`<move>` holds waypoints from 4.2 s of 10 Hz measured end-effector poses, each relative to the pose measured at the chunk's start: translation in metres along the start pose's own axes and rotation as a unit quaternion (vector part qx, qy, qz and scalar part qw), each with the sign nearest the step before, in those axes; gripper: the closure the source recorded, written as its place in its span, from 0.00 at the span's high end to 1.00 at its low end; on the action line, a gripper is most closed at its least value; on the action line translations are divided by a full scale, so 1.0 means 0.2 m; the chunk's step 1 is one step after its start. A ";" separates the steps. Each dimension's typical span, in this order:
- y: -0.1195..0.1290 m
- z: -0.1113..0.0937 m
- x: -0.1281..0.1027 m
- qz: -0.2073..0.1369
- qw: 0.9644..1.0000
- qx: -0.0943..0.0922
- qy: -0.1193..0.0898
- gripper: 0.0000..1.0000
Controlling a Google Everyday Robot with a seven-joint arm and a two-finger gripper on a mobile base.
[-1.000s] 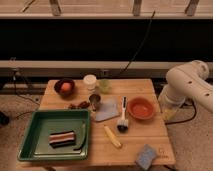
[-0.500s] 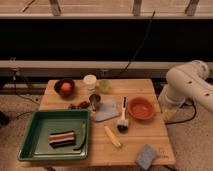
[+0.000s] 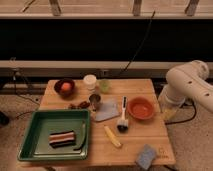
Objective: Place towel in paper cup
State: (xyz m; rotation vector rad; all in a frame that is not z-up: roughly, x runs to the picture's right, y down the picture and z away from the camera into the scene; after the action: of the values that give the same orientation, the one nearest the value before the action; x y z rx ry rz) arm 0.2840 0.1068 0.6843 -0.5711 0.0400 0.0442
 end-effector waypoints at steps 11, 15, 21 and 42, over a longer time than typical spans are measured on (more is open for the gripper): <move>-0.01 0.00 0.00 -0.001 1.000 0.001 0.002 0.65; -0.06 0.12 -0.16 -0.024 1.000 -0.005 -0.006 0.65; -0.16 0.43 -0.71 -0.073 0.996 -0.026 -0.039 0.65; -0.27 0.95 -1.25 -0.151 0.980 -0.084 -0.096 0.55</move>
State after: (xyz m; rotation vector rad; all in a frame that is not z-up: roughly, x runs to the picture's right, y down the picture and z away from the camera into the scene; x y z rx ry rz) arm 0.0416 0.1575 0.8862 -0.7341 -0.2397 -0.1947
